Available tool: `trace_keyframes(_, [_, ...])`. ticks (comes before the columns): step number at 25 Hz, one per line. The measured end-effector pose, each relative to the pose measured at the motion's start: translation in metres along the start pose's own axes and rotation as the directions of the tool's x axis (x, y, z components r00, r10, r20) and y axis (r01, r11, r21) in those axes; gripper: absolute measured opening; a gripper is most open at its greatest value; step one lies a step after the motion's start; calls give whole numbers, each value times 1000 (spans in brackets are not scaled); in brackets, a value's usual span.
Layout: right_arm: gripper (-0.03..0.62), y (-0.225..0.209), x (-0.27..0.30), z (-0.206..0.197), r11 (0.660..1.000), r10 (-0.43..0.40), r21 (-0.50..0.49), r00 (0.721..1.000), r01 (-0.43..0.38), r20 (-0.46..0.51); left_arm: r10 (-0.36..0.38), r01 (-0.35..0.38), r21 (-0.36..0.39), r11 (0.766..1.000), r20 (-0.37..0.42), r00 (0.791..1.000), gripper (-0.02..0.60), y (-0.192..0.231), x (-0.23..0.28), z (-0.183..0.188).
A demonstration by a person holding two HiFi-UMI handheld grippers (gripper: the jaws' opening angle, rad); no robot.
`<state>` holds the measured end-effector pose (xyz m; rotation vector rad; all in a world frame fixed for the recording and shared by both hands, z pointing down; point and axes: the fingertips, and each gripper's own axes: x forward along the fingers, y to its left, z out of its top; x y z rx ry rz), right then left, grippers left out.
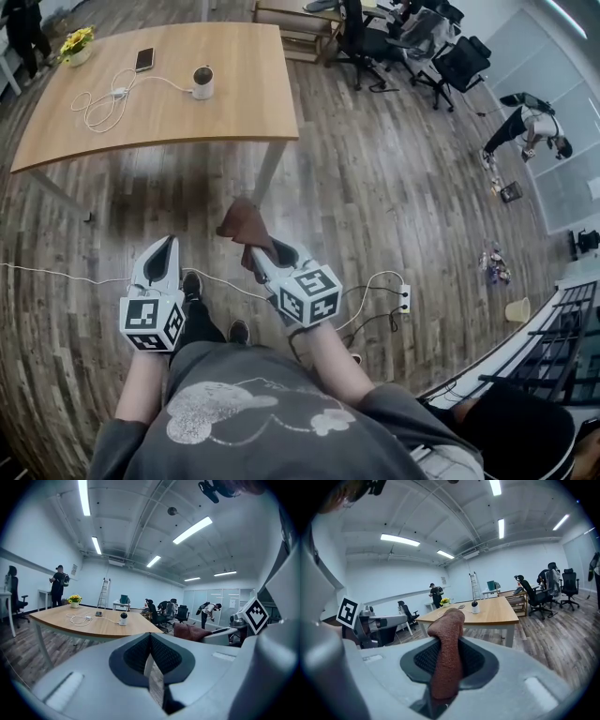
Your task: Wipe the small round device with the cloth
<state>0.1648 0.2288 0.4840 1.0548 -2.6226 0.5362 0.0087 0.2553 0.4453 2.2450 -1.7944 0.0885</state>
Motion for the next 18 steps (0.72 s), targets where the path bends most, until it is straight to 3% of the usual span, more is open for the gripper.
trace_keyframes(9, [81,14,-10,0,1000,5,-8,1000,-4,13,-2,2,8,1000,16,1000,18,-10,-22,3])
trace_keyframes(18, [81,24,6,-2,1000,14,1,1000,-14,-3,17,-17,8,1000,-2,1000,18,11,-25,0])
